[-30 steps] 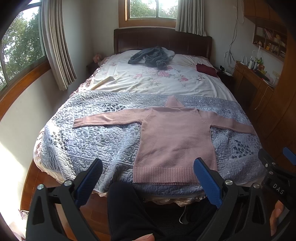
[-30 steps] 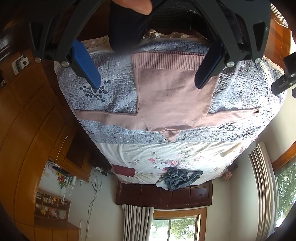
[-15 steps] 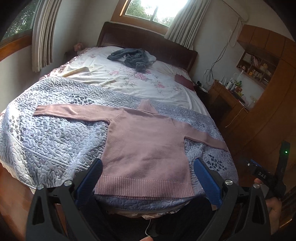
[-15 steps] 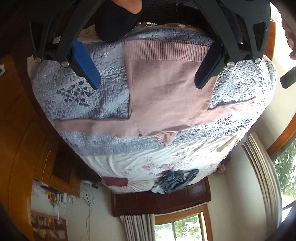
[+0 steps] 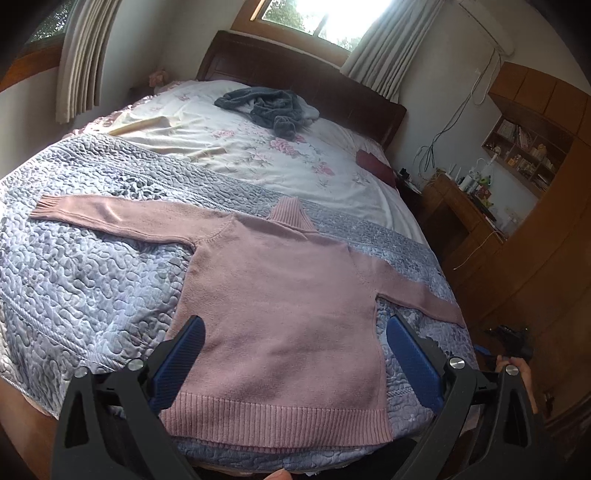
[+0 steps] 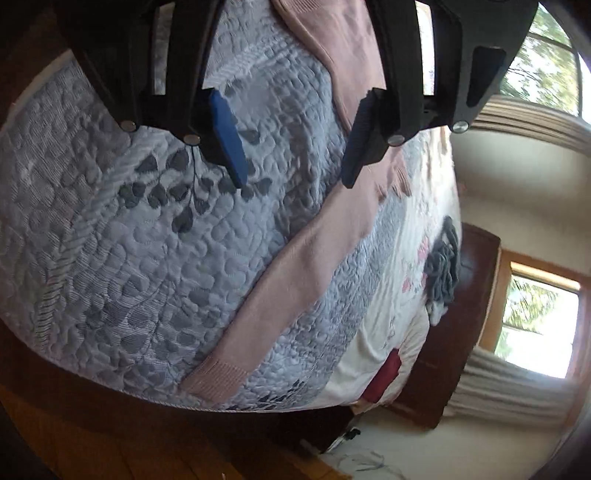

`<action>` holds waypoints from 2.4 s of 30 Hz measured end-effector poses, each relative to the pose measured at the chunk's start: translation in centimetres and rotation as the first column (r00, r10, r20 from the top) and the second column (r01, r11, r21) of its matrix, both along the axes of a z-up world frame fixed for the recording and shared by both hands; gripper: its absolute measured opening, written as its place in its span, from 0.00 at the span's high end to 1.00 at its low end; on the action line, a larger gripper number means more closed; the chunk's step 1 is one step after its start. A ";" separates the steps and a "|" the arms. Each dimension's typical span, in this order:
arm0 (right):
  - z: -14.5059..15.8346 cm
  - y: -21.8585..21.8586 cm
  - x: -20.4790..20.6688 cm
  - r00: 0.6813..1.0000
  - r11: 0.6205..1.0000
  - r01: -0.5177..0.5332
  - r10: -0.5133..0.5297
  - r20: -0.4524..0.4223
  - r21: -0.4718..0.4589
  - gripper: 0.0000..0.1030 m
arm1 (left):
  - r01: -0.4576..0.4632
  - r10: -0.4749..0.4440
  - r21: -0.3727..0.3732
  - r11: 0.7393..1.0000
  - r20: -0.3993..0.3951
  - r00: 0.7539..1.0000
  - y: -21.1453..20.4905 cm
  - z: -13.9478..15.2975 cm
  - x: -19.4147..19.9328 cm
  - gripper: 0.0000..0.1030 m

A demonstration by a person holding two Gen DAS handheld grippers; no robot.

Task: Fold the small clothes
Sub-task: 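Grasp the ribbed cuff of one pink sleeve with the right tool, then carry the sleeve across the sweater body with the right tool and release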

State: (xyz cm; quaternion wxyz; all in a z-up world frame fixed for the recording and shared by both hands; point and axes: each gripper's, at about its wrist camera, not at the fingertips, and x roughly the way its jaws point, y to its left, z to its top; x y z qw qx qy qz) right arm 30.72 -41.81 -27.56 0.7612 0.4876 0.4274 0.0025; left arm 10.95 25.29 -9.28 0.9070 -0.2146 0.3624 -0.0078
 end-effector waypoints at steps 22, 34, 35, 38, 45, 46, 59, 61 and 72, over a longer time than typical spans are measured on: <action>-12.0 -13.5 14.5 0.925 0.909 0.379 -0.376 -0.052 0.175 0.59 | 0.024 -0.053 -0.172 0.985 -0.166 0.985 -1.9 -9.1 8.7 0.04; -3.8 -8.9 16.7 0.963 0.969 0.248 -0.245 0.114 -0.013 0.92 | -0.030 -0.016 -0.187 0.982 -0.238 0.971 1.2 -10.1 9.3 0.04; -2.4 -7.8 17.0 0.966 0.974 0.226 -0.219 0.134 -0.034 0.92 | -0.024 -0.022 -0.194 0.981 -0.229 0.973 1.3 -10.0 9.4 0.04; 1.3 -4.3 17.6 0.969 0.984 0.161 -0.142 0.200 -0.079 0.92 | -0.008 -0.034 -0.203 0.979 -0.204 0.978 1.7 -9.5 9.7 0.04; 8.0 6.0 18.7 0.953 0.981 -0.004 0.063 0.297 -0.195 0.92 | 0.038 -0.081 -0.337 0.941 -0.114 0.990 2.6 -7.9 10.7 0.04; 8.7 7.7 18.9 0.949 0.976 -0.024 0.091 0.303 -0.218 0.92 | 0.050 -0.090 -0.341 0.939 -0.102 0.991 2.5 -7.6 11.0 0.04; 7.9 29.9 19.2 0.852 0.780 -0.312 0.483 0.204 -0.543 0.92 | 0.162 -0.185 -0.392 0.905 -0.021 0.982 1.7 -7.0 15.4 0.04; 6.2 33.5 19.0 0.833 0.729 -0.347 0.529 0.163 -0.591 0.92 | 0.150 -0.172 -0.392 0.908 -0.022 0.985 2.1 -7.4 16.4 0.04; -8.0 47.3 17.8 0.684 0.402 -0.579 0.714 -0.153 -0.709 0.74 | 0.061 -0.147 -0.553 0.831 -0.113 0.983 4.0 -14.4 25.5 0.04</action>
